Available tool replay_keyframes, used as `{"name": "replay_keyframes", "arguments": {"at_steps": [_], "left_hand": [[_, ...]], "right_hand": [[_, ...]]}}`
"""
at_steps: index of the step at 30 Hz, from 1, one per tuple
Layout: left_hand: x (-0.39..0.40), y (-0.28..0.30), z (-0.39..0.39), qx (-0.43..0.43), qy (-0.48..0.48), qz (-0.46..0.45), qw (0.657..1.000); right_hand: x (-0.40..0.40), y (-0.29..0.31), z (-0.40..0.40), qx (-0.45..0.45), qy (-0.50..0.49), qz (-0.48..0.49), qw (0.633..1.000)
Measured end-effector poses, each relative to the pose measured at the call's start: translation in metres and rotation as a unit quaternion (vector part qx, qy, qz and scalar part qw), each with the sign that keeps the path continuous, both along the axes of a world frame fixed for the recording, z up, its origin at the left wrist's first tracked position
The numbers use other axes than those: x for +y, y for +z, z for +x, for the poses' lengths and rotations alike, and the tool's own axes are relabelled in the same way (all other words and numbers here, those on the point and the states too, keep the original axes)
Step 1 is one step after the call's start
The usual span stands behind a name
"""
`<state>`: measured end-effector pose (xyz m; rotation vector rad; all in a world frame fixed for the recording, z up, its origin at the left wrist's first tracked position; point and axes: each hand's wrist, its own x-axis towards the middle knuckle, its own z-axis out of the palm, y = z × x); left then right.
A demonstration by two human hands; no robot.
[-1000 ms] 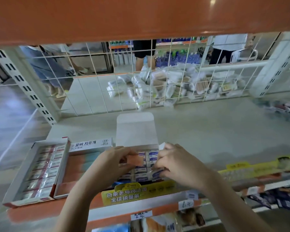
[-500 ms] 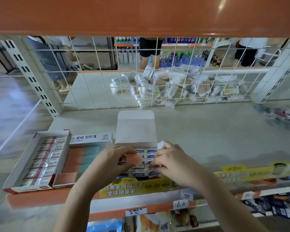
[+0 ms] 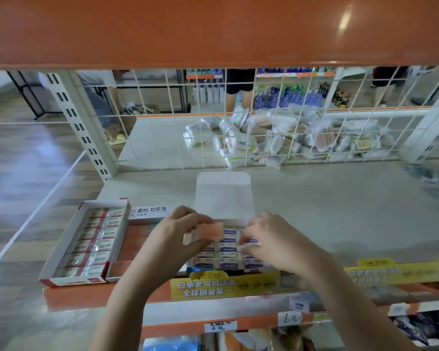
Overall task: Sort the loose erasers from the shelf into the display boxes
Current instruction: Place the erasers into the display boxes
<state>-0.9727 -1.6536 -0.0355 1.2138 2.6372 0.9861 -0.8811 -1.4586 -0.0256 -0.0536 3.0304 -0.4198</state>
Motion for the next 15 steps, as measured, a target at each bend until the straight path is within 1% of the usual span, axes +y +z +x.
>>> {"name": "replay_keyframes", "arguments": {"at_steps": [3,7,9,12,15], "left_hand": [[-0.024,0.009,-0.013,0.035,0.037,0.013,0.999],[-0.058,0.01,-0.035,0.065,0.08,-0.003,0.995],[-0.073,0.008,-0.044,0.072,0.09,-0.033,0.993],[-0.092,0.003,-0.054,0.061,0.08,-0.105,0.989],[-0.107,-0.004,-0.06,0.048,0.061,-0.169,0.983]], "right_hand": [[-0.01,0.011,-0.013,0.047,-0.004,-0.03,0.998],[-0.04,0.017,-0.036,0.101,0.034,-0.037,0.994],[-0.059,0.017,-0.045,0.115,0.059,-0.041,0.991],[-0.088,0.014,-0.053,0.128,0.102,-0.034,0.986],[-0.112,0.005,-0.057,0.12,0.144,0.002,0.982]]}}
